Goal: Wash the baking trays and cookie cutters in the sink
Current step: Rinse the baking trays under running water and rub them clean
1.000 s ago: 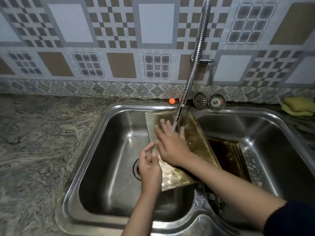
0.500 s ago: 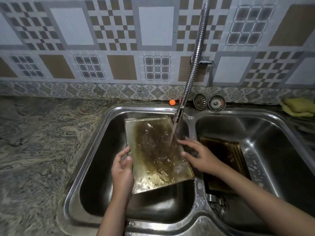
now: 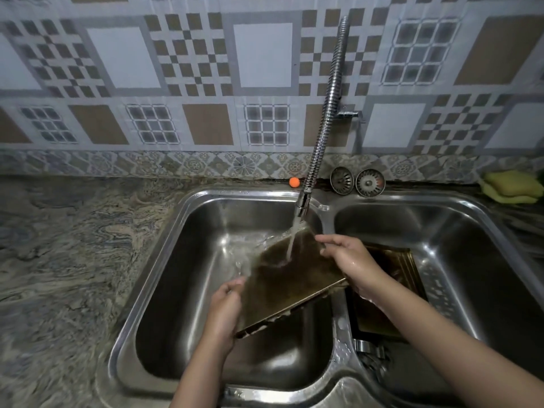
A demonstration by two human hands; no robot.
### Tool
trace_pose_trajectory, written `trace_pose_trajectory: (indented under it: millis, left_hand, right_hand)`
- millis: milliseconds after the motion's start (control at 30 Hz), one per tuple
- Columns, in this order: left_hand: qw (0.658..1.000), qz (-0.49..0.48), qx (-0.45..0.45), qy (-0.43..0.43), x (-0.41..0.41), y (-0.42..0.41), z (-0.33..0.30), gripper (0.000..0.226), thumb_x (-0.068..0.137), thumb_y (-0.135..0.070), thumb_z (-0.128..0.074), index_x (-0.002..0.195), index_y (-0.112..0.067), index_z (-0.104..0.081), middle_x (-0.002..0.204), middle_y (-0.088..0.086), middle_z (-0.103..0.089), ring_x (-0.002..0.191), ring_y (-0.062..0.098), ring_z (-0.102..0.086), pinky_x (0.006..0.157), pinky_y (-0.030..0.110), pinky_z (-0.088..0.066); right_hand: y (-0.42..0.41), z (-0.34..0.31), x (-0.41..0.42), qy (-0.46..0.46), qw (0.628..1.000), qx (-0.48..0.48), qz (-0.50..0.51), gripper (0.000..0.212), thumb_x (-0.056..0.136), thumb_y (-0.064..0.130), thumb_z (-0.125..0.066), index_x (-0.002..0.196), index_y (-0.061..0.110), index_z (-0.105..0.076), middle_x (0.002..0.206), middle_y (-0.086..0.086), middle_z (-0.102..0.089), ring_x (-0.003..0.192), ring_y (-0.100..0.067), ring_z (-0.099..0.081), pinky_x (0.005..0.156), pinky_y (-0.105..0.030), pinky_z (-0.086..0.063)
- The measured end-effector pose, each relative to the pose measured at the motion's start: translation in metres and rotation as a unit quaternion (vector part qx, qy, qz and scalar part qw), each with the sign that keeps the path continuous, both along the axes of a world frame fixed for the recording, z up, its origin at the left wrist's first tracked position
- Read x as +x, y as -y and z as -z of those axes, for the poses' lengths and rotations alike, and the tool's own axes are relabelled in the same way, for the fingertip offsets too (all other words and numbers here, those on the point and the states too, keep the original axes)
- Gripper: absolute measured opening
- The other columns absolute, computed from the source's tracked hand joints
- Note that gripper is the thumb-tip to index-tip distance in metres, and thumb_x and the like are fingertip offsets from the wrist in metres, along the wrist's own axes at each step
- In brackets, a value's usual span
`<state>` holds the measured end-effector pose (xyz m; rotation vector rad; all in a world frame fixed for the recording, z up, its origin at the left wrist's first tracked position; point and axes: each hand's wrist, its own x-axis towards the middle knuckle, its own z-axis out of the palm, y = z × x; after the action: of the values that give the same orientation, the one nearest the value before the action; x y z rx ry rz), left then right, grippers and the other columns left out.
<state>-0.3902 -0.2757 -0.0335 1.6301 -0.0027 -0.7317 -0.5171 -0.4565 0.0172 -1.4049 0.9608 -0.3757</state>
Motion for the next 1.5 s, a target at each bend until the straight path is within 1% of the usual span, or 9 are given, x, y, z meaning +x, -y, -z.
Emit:
trace_pose_trajectory:
  millis: [133, 233, 300, 400, 567, 767, 900, 1233, 1500]
  left_hand:
    - [0.985, 0.129, 0.088, 0.068, -0.005, -0.001, -0.006, 0.023, 0.097, -0.03, -0.05, 0.082, -0.017, -0.063, 0.085, 0.001, -0.065, 0.077, 0.013, -0.058, 0.061, 0.022, -0.041]
    - [0.988, 0.125, -0.014, 0.087, -0.006, 0.003, -0.022, 0.018, 0.092, -0.035, -0.055, 0.098, -0.024, -0.068, 0.102, -0.007, -0.069, 0.099, 0.012, -0.062, 0.087, 0.026, -0.048]
    - [0.983, 0.15, -0.099, 0.036, -0.007, 0.008, -0.038, 0.031, 0.087, -0.045, -0.053, 0.111, -0.031, -0.067, 0.117, -0.006, -0.067, 0.112, 0.016, -0.06, 0.098, 0.043, -0.044]
    - [0.957, 0.178, -0.218, -0.067, -0.007, 0.017, -0.064, 0.048, 0.081, -0.053, -0.048, 0.122, -0.034, -0.061, 0.114, 0.001, -0.065, 0.104, 0.021, -0.06, 0.093, 0.049, -0.044]
    - [0.945, 0.144, -0.292, -0.026, -0.005, 0.018, -0.085, 0.059, 0.075, -0.053, -0.056, 0.129, -0.03, -0.057, 0.114, 0.009, -0.066, 0.102, 0.029, -0.059, 0.093, 0.05, -0.044]
    - [0.924, 0.028, -0.38, -0.015, 0.0, 0.016, -0.091, 0.044, 0.094, -0.004, -0.044, 0.136, -0.019, -0.048, 0.124, 0.016, -0.063, 0.113, 0.03, -0.061, 0.091, 0.037, -0.053]
    - [0.927, -0.004, -0.371, -0.058, -0.007, 0.02, -0.077, 0.052, 0.091, 0.012, -0.036, 0.132, -0.019, -0.049, 0.132, 0.019, -0.055, 0.114, 0.033, -0.057, 0.092, 0.043, -0.05]
    - [0.907, -0.021, -0.342, -0.246, -0.032, 0.04, -0.02, 0.052, 0.092, 0.009, -0.033, 0.13, -0.021, -0.052, 0.131, 0.018, -0.057, 0.119, 0.036, -0.056, 0.103, 0.054, -0.04]
    - [0.901, -0.041, -0.342, -0.263, -0.03, 0.046, -0.003, 0.058, 0.088, 0.01, -0.036, 0.133, -0.022, -0.051, 0.119, 0.018, -0.065, 0.105, 0.03, -0.064, 0.085, 0.044, -0.055]
  right_hand:
    - [-0.008, -0.009, 0.004, -0.031, 0.988, -0.131, -0.077, 0.038, 0.088, 0.012, -0.056, 0.124, 0.025, -0.06, 0.096, 0.003, -0.069, 0.084, -0.016, -0.068, 0.077, -0.03, -0.057]
    - [-0.026, -0.011, 0.004, -0.055, 0.947, -0.279, -0.152, 0.046, 0.085, 0.026, -0.052, 0.13, 0.035, -0.053, 0.073, 0.015, -0.062, 0.046, -0.002, -0.054, 0.047, -0.012, -0.039]
    - [-0.036, -0.012, 0.006, -0.075, 0.899, -0.394, -0.178, 0.051, 0.084, 0.032, -0.047, 0.134, 0.037, -0.048, 0.084, 0.019, -0.049, 0.059, 0.002, -0.053, 0.052, -0.009, -0.033]
    - [-0.05, -0.016, 0.006, -0.062, 0.84, -0.485, -0.235, 0.054, 0.086, 0.023, -0.047, 0.139, 0.029, -0.046, 0.1, 0.002, -0.051, 0.092, -0.017, -0.056, 0.07, -0.031, -0.048]
    - [-0.063, -0.029, 0.003, -0.014, 0.752, -0.585, -0.303, 0.05, 0.087, 0.018, -0.057, 0.136, 0.021, -0.051, 0.121, -0.015, -0.053, 0.107, -0.029, -0.05, 0.084, -0.044, -0.05]
    - [-0.057, -0.042, 0.008, 0.092, 0.818, -0.477, -0.307, 0.047, 0.092, 0.033, -0.056, 0.138, 0.021, -0.05, 0.133, -0.001, -0.054, 0.122, -0.015, -0.047, 0.103, -0.039, -0.042]
    - [-0.032, -0.039, 0.005, -0.01, 0.841, -0.493, -0.224, 0.047, 0.094, 0.032, -0.054, 0.139, 0.018, -0.048, 0.136, -0.001, -0.051, 0.128, -0.017, -0.042, 0.107, -0.045, -0.036]
    - [-0.003, -0.023, -0.004, -0.277, 0.784, -0.476, -0.286, 0.06, 0.096, 0.044, -0.042, 0.15, 0.029, -0.02, 0.16, 0.004, -0.011, 0.147, -0.016, -0.007, 0.115, -0.055, -0.003]
    - [-0.027, 0.007, -0.022, -0.255, 0.734, -0.498, -0.385, 0.059, 0.098, 0.048, -0.028, 0.151, 0.031, -0.011, 0.16, 0.01, 0.006, 0.144, -0.006, 0.013, 0.113, -0.05, 0.011]
